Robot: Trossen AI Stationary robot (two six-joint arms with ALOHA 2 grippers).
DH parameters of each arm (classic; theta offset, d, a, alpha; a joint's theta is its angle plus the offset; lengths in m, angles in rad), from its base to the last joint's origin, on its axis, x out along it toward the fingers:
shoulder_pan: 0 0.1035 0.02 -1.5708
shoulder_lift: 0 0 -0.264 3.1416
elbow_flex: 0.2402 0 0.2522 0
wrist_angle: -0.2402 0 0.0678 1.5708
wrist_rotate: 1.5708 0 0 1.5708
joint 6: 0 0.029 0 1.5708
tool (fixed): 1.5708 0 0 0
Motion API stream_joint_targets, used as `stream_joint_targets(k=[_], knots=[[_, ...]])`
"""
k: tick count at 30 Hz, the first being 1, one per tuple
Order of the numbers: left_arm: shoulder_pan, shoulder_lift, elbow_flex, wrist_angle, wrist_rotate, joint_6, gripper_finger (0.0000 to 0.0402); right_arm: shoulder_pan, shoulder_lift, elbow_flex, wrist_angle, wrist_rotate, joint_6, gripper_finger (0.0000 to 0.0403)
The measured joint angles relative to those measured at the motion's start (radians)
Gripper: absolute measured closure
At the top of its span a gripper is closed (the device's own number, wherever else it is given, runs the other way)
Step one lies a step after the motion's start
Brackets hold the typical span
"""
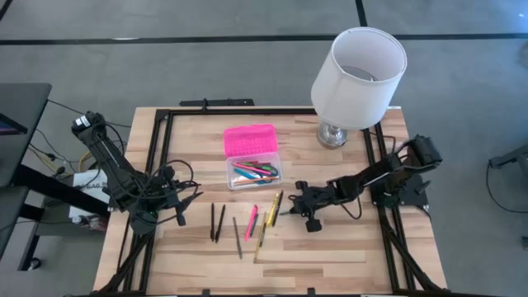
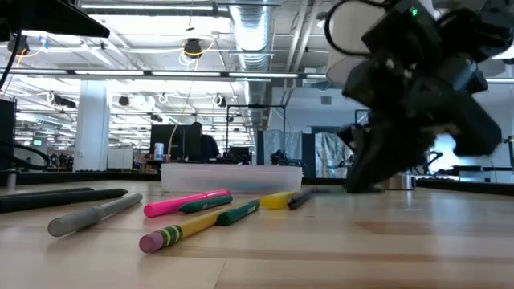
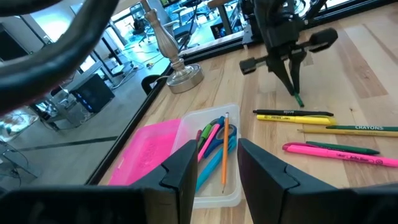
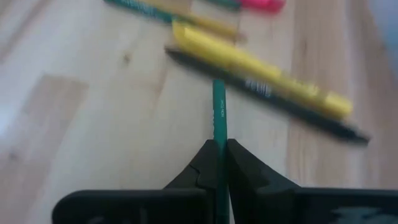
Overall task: Pick & place school supplies into a supply box
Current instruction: Put the right green crayon into the pink supply box
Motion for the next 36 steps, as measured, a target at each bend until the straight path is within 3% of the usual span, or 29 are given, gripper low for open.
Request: stream_joint_targets(k=[7, 12, 15, 20, 30, 36], knots=[[0.0, 0.005, 0.001, 0.0, 0.001, 0.0, 0.0292, 0.007, -0.111, 0.01, -0.005, 0.019, -0.117, 0.04], [0.0, 0.006, 0.001, 0.0, 0.0, 0.0, 0.0292, -0.019, -0.169, 0.01, 0.079, 0.155, -0.235, 0.0399], [0.0, 0.006, 0.001, 0.0, -0.001, 0.0, 0.0292, -0.062, -0.165, 0.01, 0.185, 0.182, -0.304, 0.0399], [0.0, 0.006, 0.001, 0.0, -0.001, 0.0, 0.0292, -0.158, -0.096, 0.05, 0.289, 0.171, -0.323, 0.0398], [0.0, 0.006, 0.001, -0.002, -0.002, 0.0, 0.0292, -0.291, 0.125, 0.244, 0.259, 0.168, -0.217, 0.0397], [0.0, 0.006, 0.001, -0.008, 0.0, 0.0, 0.0292, -0.336, 0.174, 0.293, 0.21, 0.168, -0.127, 0.0393]])
